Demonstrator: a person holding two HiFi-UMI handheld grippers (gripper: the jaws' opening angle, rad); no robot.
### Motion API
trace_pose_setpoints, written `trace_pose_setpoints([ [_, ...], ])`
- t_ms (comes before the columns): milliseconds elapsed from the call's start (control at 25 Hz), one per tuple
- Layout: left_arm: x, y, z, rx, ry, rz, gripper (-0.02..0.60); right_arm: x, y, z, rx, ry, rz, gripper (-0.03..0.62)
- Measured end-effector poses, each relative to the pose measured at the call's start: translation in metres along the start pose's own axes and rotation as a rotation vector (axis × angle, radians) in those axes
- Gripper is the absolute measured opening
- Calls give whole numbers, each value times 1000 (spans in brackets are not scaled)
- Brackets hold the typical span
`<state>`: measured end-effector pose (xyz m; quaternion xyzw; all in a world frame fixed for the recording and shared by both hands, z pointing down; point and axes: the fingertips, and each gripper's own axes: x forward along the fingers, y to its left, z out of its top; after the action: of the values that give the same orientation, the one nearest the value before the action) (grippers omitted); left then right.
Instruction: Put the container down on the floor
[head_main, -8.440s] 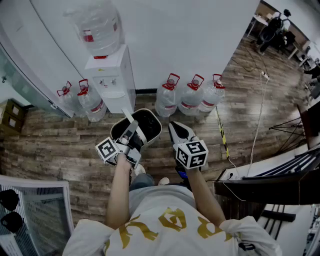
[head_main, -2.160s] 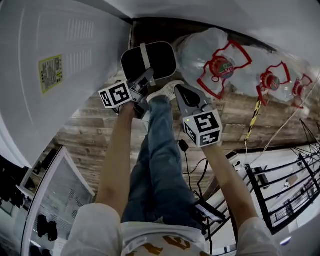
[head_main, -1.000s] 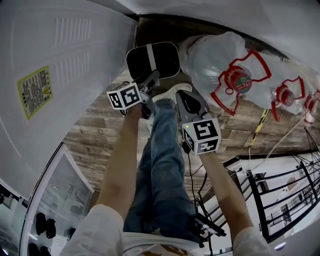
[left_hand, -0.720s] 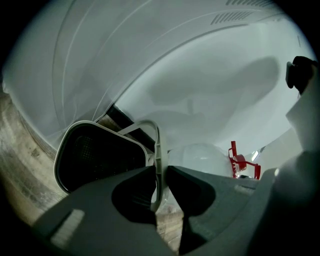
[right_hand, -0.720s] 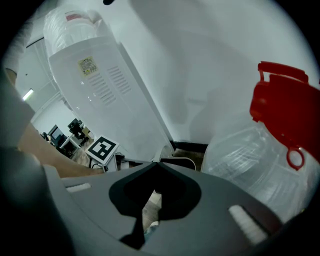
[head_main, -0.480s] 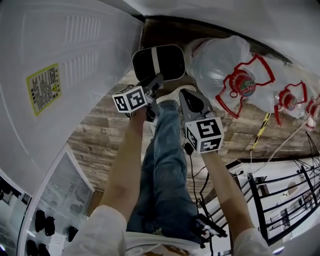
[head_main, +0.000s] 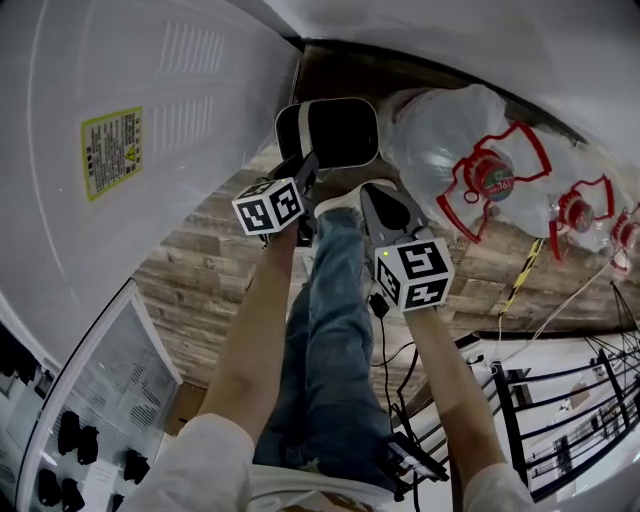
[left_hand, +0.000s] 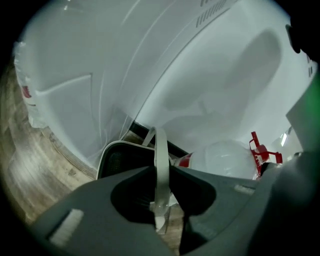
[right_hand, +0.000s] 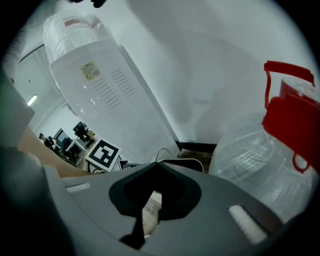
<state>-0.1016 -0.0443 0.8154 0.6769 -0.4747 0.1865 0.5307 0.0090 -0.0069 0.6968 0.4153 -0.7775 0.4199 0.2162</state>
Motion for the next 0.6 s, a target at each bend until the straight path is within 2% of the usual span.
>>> trace_pose_setpoints([
  [200, -9, 23, 0, -16, -22, 133, 84, 0, 2, -2, -16, 3, -1, 23],
  [400, -18, 41, 3, 45, 0, 263, 82, -3, 0, -2, -17, 1, -12, 23],
  [600, -22, 55, 6, 56, 31, 357, 84, -3, -3, -8, -2, 8, -13, 23],
])
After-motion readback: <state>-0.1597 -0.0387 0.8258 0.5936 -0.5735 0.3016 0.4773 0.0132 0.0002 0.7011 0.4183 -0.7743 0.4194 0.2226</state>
